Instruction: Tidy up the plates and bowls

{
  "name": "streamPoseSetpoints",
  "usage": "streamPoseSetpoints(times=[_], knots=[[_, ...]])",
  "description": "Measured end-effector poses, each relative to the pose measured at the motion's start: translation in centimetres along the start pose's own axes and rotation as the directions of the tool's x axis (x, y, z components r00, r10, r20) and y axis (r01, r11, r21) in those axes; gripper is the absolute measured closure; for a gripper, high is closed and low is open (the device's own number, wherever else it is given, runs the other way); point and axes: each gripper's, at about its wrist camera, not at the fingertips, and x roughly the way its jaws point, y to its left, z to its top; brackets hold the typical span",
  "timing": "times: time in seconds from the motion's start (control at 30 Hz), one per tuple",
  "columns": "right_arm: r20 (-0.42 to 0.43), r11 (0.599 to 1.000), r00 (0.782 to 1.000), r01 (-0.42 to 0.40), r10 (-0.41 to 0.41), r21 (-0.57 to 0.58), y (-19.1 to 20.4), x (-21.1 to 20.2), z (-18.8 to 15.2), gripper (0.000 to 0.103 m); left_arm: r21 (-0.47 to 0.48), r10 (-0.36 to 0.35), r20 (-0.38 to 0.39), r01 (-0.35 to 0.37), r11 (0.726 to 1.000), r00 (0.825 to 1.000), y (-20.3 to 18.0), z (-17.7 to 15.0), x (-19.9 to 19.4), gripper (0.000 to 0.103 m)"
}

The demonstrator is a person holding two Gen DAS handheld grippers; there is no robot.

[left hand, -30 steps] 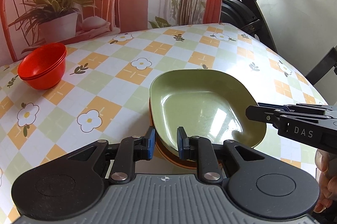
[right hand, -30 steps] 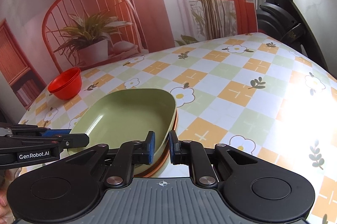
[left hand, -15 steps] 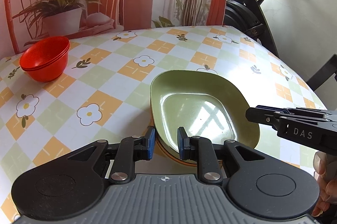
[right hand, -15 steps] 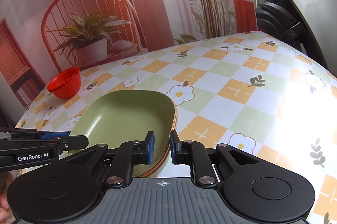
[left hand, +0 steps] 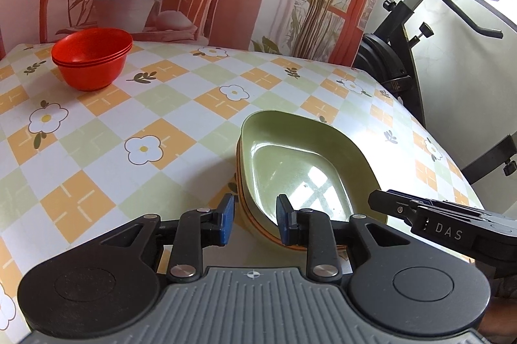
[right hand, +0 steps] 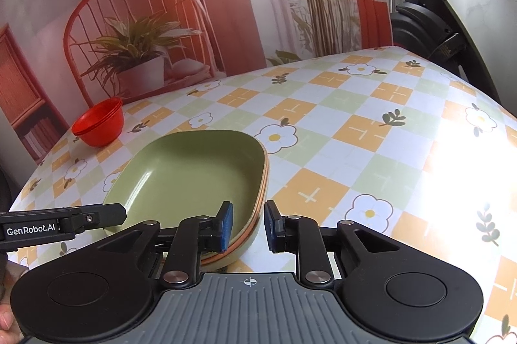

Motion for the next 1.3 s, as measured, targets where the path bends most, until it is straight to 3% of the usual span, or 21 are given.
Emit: streamPoseSetpoints(times=[0.9, 1.3], knots=[[-0.029, 0.999, 0.999, -0.011, 0.012, 0.042, -0.7, 1.0, 0.0, 0.083, -0.062, -0.032, 0.014, 0.033, 0.998, 0.999, 1.1, -1.0, 0.2, 0.066], [0.038, 0.999, 0.999, -0.019, 0.018, 0.038, 1.3, -0.9, 2.9, 0.078, -0.073, -0.007, 0.118, 0.015, 0.997, 0.993, 3.5, 1.6, -3.9, 0.062]])
